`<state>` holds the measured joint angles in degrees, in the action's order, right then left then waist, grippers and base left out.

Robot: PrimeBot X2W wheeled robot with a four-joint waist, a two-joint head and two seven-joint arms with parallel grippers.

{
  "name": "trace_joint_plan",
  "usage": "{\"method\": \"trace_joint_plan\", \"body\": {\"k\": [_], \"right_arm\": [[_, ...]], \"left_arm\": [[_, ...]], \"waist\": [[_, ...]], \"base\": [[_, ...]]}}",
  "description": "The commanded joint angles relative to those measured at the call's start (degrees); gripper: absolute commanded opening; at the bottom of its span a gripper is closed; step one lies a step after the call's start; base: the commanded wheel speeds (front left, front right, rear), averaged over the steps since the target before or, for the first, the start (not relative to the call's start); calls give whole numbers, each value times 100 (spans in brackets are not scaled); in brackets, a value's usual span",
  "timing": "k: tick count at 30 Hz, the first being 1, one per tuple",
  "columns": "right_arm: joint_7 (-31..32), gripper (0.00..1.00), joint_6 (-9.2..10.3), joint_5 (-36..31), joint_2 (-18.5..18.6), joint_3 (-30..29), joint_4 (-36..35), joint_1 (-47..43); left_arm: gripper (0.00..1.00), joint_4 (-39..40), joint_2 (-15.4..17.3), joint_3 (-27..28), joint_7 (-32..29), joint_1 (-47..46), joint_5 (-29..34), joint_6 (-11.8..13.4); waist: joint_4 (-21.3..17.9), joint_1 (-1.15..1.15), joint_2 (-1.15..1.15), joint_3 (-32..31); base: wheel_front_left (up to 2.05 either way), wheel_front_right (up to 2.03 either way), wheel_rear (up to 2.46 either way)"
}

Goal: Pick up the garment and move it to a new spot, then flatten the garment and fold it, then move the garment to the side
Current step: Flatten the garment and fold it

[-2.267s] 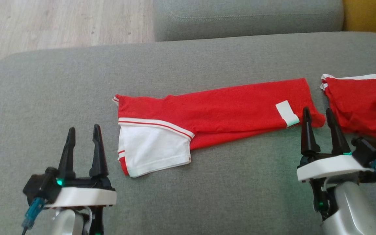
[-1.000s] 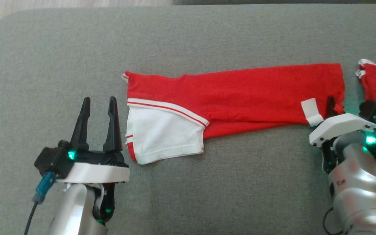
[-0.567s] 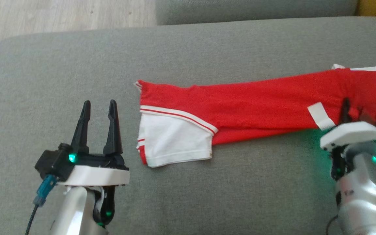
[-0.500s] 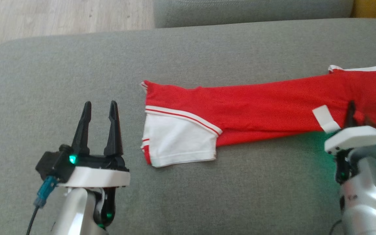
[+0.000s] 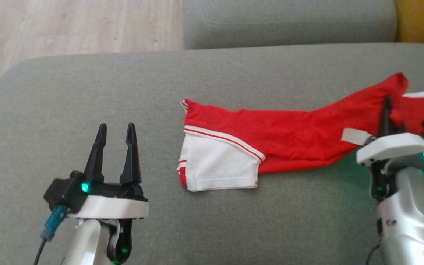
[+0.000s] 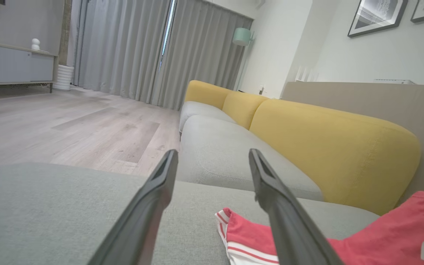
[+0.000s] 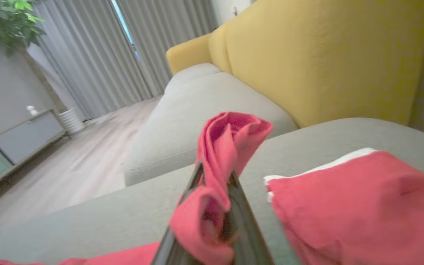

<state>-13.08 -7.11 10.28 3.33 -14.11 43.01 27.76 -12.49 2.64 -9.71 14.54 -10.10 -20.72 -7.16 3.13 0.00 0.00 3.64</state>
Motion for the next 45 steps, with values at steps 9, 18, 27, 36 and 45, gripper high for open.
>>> {"method": "trace_joint_plan", "body": {"k": [9, 18, 27, 36, 45], "right_arm": [[227, 0, -37, 1261, -44, 2038, -488, -7], [241, 0, -37, 1975, -45, 3307, -128, 154], [54, 0, -37, 2382, -45, 3936, 662, 303], [-82, 100, -37, 3239, -45, 4967, 659, 289], [-183, 100, -37, 3120, -45, 5199, 753, 780]], "left_arm": [[100, 227, 56, 116, 46, 95, -18, -33], [100, 209, 87, 22, 46, 124, -41, -33], [100, 145, 81, -167, 46, 34, -91, -33], [100, 85, 86, -175, 46, 7, -108, -33], [100, 141, 120, -52, 46, -78, -44, -33]], "waist": [[906, 0, 0, -425], [1659, 0, 0, -326], [2273, 0, 0, -167], [2446, 0, 0, -116], [1748, 0, 0, -173]], "base": [[0, 0, 0], [0, 0, 0], [0, 0, 0], [0, 0, 0], [0, 0, 0]]}}
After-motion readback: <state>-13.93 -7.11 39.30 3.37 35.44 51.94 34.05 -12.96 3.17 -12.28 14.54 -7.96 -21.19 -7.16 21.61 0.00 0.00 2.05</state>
